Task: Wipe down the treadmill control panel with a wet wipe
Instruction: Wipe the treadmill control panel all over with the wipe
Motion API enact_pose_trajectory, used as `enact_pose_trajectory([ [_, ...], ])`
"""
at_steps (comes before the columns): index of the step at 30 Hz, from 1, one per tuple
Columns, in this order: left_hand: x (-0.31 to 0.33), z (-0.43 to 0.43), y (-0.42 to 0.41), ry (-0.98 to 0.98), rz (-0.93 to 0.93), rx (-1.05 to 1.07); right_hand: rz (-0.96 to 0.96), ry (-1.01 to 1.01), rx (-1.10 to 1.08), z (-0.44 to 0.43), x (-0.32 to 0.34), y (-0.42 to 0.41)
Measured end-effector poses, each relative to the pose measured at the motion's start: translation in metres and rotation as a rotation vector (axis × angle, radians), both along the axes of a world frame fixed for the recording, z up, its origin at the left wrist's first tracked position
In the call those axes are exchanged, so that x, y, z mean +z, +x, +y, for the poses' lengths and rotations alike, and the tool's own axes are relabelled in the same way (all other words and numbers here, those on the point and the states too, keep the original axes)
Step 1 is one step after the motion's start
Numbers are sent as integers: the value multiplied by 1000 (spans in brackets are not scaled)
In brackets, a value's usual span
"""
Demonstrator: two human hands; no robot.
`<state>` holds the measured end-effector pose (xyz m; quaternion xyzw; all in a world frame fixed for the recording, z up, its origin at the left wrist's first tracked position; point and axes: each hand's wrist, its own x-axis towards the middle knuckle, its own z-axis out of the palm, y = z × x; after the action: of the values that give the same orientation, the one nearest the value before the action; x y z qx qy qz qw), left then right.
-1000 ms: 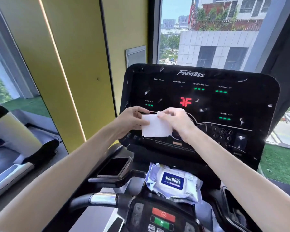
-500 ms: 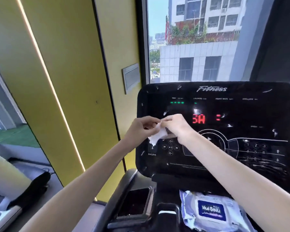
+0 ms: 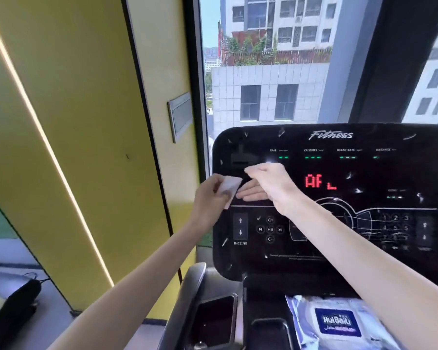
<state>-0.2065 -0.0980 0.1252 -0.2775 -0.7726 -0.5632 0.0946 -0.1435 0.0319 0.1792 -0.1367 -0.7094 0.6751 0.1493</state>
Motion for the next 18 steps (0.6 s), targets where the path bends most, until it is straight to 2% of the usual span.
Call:
enact_pose_trajectory([
  [2,18,-3,-16,195,-194,86,147,388,-112,6,-7,-6],
  [3,30,-4,-24,233,-161,150,208,646,-173,9,-13,-8],
  [5,55,0,-35,205,101,275,274,1108,-217,10,-25,-12],
  [8,72,15,-51,4,554,319,315,1517,-197,13,-41,-22],
  [10,62,23,-61,-180,723,313,296,1632,-208,15,-44,-25],
  [14,32,14,-68,-372,954,108,312,1651,-170,22,-43,-26],
  [15,32,12,-71,-393,979,94,321,1649,-169,24,-44,-27],
  [18,46,16,-75,-264,811,185,328,1677,-154,25,-45,-29],
])
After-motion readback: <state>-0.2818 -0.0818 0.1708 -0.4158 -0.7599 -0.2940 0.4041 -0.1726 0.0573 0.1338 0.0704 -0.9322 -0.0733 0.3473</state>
